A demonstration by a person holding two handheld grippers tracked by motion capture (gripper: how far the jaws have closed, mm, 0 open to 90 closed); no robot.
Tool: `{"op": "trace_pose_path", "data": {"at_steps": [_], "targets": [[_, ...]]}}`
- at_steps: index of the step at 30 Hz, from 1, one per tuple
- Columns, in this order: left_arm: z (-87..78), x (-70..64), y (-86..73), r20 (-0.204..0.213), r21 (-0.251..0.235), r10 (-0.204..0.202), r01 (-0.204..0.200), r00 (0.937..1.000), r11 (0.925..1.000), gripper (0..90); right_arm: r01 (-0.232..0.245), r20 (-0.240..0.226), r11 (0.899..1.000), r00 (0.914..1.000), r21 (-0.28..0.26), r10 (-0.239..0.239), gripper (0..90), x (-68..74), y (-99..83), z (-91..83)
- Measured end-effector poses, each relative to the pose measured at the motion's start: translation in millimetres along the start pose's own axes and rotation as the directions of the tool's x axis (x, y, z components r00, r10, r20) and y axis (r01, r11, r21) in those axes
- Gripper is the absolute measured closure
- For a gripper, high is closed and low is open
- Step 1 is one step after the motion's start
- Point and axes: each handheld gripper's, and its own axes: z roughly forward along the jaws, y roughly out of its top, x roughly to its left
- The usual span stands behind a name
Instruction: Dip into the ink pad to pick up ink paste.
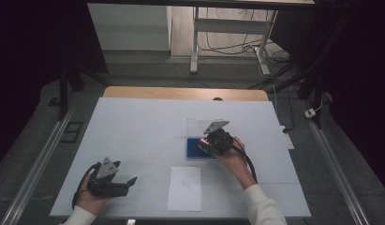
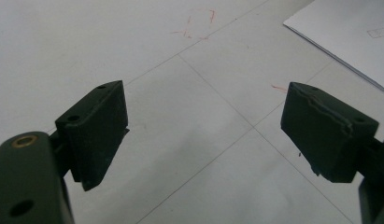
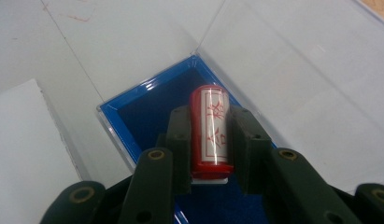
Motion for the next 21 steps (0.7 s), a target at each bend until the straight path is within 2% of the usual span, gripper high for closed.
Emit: {"op": "trace_pose_path", "data": {"at_steps": [4,14,21], "targets": [[-1.1,-0.4,-0.2,0.000,-0.003,0.001,-0.001,1.0000,1.0000,15.3,-0.008,-0.002,1.000,1.0000,-0.019,0.008,70.6,-0.4,-3.5,0.3],[-3.6,-0.8,-0.2,-0.012,-0.016,0.000,-0.001,0.9999,0.9999,15.4,0.000,0.017,1.000,0.9999,-0.006,0.000,70.7,1.7,-3.0,0.9],[-3.6,-0.7,-0.5,-0.013,-0.014,0.000,0.000,0.9999,0.9999,15.6,-0.011,-0.001,1.000,0.9999,-0.021,0.011,70.7,-0.3,-4.7,1.4]]}}
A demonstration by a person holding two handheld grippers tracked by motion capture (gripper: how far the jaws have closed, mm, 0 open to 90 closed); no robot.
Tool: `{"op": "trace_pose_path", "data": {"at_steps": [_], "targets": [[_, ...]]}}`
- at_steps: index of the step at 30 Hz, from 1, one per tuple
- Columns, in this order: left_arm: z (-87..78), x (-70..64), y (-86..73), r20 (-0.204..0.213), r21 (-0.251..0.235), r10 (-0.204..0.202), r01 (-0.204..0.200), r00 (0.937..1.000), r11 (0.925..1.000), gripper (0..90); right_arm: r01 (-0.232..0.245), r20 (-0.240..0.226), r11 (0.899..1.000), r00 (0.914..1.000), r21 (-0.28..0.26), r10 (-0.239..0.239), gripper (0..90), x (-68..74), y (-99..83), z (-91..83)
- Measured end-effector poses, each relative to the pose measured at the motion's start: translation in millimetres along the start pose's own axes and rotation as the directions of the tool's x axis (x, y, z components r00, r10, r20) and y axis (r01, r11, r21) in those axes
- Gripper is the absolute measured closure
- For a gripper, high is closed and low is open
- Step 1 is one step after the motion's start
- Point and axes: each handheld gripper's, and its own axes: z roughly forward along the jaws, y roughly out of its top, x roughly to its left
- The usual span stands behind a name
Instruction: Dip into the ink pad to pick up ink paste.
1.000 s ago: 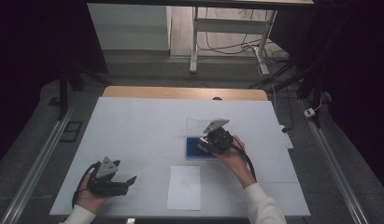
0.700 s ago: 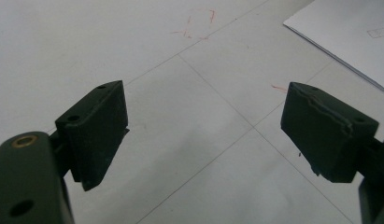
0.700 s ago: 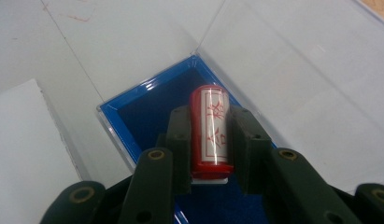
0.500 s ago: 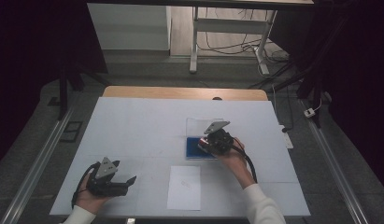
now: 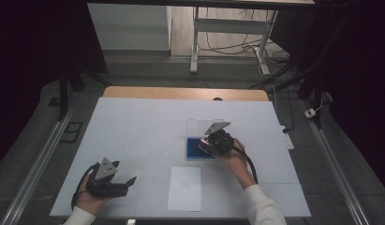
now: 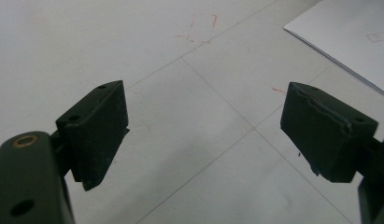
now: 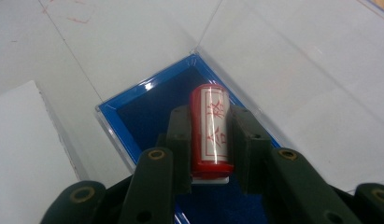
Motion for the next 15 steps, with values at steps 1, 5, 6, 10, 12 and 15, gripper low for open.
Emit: {"op": "trace_pose_path", "data": {"at_steps": [1,5,6,10,12,15], "targets": [[-0.3,0.3,-0.1,-0.001,0.000,0.000,0.000,1.0000,1.0000,15.6,-0.002,0.000,1.000,1.0000,-0.001,0.002,70.7,0.3,-0.1,0.0],[0.1,0.7,-0.6,-0.001,0.002,-0.003,0.003,1.0000,1.0000,15.6,0.004,0.009,1.000,1.0000,0.008,-0.004,70.6,0.9,0.6,0.0],[0.3,0.5,-0.6,-0.002,0.003,-0.004,0.004,1.0000,1.0000,15.6,0.000,0.007,1.000,1.0000,0.003,0.000,70.6,0.9,0.3,0.2],[0.3,0.6,-0.3,0.000,0.003,-0.001,0.001,1.0000,1.0000,15.6,-0.001,0.006,1.000,1.0000,0.006,0.001,70.6,1.4,0.6,0.2],[0.1,0.8,-0.3,0.000,0.003,-0.003,0.003,1.0000,1.0000,15.6,0.001,0.006,1.000,1.0000,0.005,-0.001,70.7,1.4,0.5,0.3],[-0.4,1.3,-0.5,0.000,0.000,-0.007,0.007,1.0000,1.0000,15.6,-0.004,0.007,1.000,1.0000,0.007,0.004,70.6,1.6,0.7,0.4]]}}
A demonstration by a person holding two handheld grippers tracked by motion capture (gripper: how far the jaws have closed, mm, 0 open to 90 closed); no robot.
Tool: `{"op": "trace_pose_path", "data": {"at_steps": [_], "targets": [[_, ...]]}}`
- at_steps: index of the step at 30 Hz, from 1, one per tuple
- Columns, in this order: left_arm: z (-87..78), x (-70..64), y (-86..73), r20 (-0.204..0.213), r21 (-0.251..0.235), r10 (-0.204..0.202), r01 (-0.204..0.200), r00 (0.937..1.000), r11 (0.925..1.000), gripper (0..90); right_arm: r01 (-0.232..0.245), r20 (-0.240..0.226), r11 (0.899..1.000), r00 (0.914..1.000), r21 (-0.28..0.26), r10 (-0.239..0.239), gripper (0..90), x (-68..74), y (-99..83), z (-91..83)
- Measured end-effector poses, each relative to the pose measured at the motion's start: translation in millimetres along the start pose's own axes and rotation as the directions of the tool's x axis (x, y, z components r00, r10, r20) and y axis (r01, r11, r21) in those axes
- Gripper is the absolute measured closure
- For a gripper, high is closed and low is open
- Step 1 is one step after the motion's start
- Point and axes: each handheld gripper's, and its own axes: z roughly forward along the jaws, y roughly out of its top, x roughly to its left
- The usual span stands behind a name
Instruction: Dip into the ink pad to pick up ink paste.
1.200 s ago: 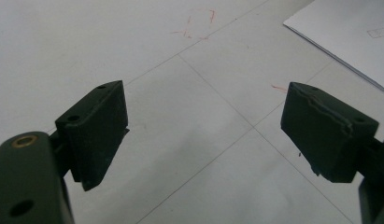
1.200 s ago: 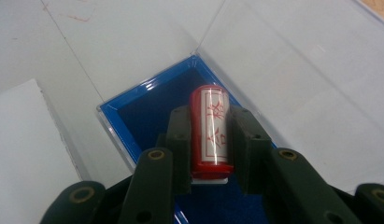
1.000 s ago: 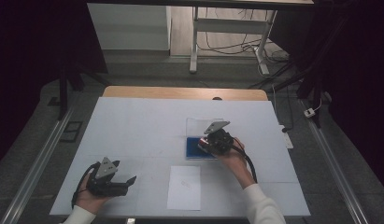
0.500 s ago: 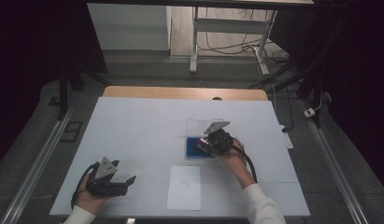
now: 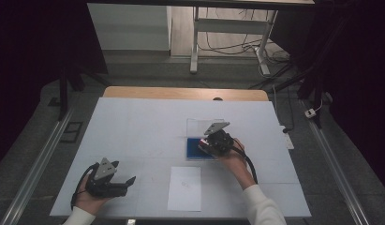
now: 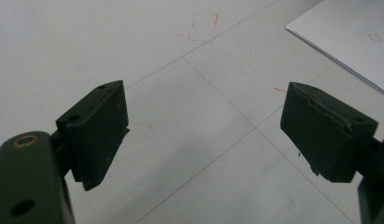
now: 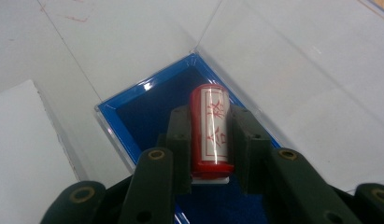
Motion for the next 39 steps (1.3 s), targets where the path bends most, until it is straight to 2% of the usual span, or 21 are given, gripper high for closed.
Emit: {"op": "trace_pose_path", "data": {"at_steps": [11,17,20,22,31,39], "targets": [[-1.2,1.3,0.0,-0.004,-0.003,-0.002,0.002,1.0000,1.0000,15.7,-0.001,-0.005,1.000,1.0000,0.002,0.001,70.4,-1.3,0.3,-0.6],[-1.7,3.0,-0.9,-0.005,-0.006,-0.005,0.005,1.0000,1.0000,15.7,-0.024,-0.024,0.999,0.9994,-0.027,0.023,70.0,-6.7,0.5,-5.2],[-0.9,3.3,-1.2,-0.003,-0.004,-0.003,0.003,1.0000,1.0000,15.7,-0.049,-0.016,0.997,0.9987,-0.065,0.048,70.0,-10.0,-0.7,-9.3],[-0.8,3.3,-1.3,-0.004,-0.005,-0.004,0.004,1.0000,1.0000,15.6,-0.065,-0.032,0.994,0.9976,-0.092,0.062,70.0,-11.8,-1.1,-12.3],[0.1,3.0,-0.8,-0.005,-0.002,0.000,0.000,1.0000,1.0000,15.6,-0.052,-0.035,0.992,0.9982,-0.111,0.049,70.0,-9.9,-0.3,-19.0],[0.6,3.4,-0.8,-0.005,0.000,0.002,-0.002,1.0000,1.0000,15.7,-0.060,-0.033,0.989,0.9979,-0.137,0.056,70.0,-11.3,0.6,-27.1]]}}
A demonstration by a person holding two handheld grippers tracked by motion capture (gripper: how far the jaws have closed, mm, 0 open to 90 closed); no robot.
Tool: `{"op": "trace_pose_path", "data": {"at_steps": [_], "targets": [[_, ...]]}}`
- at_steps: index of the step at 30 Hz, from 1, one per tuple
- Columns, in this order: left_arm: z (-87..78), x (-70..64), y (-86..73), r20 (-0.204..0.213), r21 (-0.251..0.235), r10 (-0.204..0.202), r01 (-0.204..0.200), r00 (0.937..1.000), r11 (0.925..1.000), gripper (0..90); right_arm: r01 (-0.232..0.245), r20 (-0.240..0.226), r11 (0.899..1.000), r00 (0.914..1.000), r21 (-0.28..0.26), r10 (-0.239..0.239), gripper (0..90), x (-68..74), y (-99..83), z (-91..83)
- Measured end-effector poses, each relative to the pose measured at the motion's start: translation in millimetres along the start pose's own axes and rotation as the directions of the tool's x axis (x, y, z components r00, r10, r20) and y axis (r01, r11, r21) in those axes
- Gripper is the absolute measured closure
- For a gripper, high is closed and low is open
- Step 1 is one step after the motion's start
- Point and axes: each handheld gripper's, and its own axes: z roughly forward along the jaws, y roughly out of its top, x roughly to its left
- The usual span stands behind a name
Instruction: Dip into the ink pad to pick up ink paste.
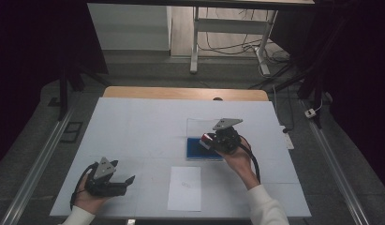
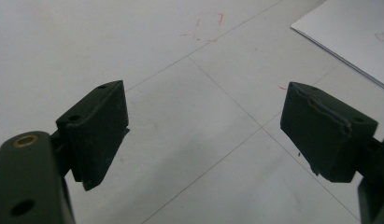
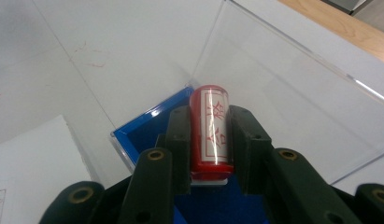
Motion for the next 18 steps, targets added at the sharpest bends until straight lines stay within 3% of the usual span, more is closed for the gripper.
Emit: {"op": "trace_pose_path", "data": {"at_steps": [18], "targets": [[0.3,0.5,-0.2,0.001,0.001,0.000,0.000,1.0000,1.0000,15.7,0.017,0.003,1.000,0.9999,-0.025,-0.017,70.0,1.5,1.9,-7.9]]}}
